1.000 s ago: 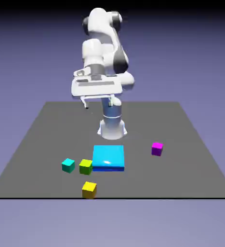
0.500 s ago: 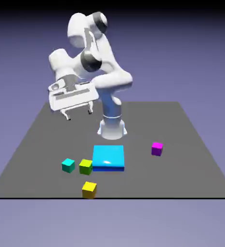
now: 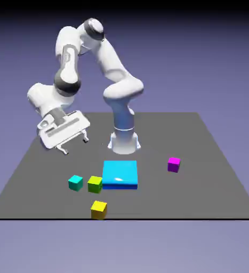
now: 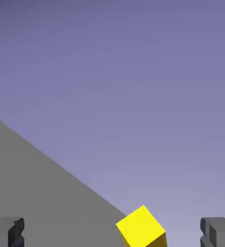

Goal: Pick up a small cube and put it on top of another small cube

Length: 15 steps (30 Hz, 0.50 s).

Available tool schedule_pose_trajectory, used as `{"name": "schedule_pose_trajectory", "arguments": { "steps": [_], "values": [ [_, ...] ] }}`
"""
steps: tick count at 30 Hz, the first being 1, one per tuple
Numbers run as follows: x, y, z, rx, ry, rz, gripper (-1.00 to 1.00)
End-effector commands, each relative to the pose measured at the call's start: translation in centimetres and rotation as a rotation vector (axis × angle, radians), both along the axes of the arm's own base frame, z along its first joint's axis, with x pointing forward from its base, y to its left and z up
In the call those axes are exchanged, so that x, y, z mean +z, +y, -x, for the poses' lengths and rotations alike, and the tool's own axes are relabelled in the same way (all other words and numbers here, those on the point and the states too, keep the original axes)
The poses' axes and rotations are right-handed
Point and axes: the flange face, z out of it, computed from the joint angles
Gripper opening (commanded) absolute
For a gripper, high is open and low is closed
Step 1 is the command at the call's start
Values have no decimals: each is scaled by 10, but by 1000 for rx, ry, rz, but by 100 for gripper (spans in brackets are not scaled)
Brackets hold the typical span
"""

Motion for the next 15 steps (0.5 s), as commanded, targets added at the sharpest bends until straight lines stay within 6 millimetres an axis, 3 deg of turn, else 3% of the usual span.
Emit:
{"name": "schedule_pose_trajectory", "arguments": {
  "steps": [1, 15],
  "values": [
    [-8, -4, 2, 16, -8, -10, 0],
    [-124, -48, 41, 182, -159, -123, 0]
  ]
}}
